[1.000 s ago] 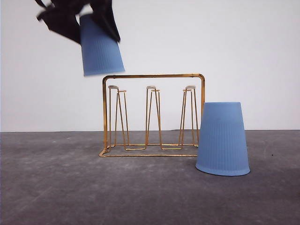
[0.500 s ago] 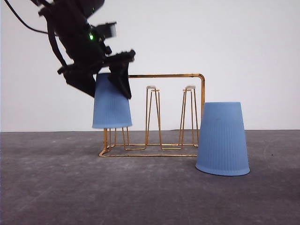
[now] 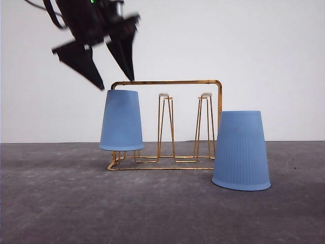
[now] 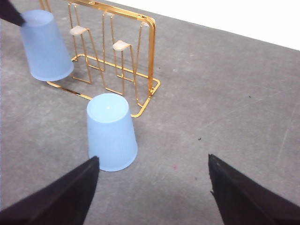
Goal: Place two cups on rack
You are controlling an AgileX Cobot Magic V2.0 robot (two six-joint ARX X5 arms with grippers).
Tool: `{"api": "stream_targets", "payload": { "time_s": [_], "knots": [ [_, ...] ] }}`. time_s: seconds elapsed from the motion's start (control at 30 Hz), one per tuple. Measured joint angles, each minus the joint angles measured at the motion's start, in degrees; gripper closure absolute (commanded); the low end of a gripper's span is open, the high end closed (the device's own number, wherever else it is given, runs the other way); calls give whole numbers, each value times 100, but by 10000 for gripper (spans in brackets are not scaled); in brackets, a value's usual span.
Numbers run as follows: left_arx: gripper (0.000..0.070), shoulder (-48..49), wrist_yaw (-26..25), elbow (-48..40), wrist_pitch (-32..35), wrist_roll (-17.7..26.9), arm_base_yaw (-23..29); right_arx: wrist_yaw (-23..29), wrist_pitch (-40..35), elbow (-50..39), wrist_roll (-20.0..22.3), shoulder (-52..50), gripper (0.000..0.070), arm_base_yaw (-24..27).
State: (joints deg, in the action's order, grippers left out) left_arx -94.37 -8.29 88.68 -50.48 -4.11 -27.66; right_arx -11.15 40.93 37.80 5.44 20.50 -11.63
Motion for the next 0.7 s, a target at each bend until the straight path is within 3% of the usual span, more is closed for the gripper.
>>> {"api": "stream_targets", "payload": {
  "time_s": [0.17, 0.33, 0.53, 0.7],
  "knots": [
    [316, 511, -218, -238, -345, 2, 22, -379, 0, 0, -125, 106, 230, 0],
    [316, 1501, -217, -1573, 233, -81, 26, -604, -49, 0, -159, 563, 230, -1],
    [316, 3148, -194, -3574, 1348, -690, 54, -1009, -502, 0, -186, 1410, 229, -72],
    [314, 4243, 122, -4621, 1435, -1202, 55, -1087, -1196, 0, -238, 2317, 152, -283]
  ]
}}
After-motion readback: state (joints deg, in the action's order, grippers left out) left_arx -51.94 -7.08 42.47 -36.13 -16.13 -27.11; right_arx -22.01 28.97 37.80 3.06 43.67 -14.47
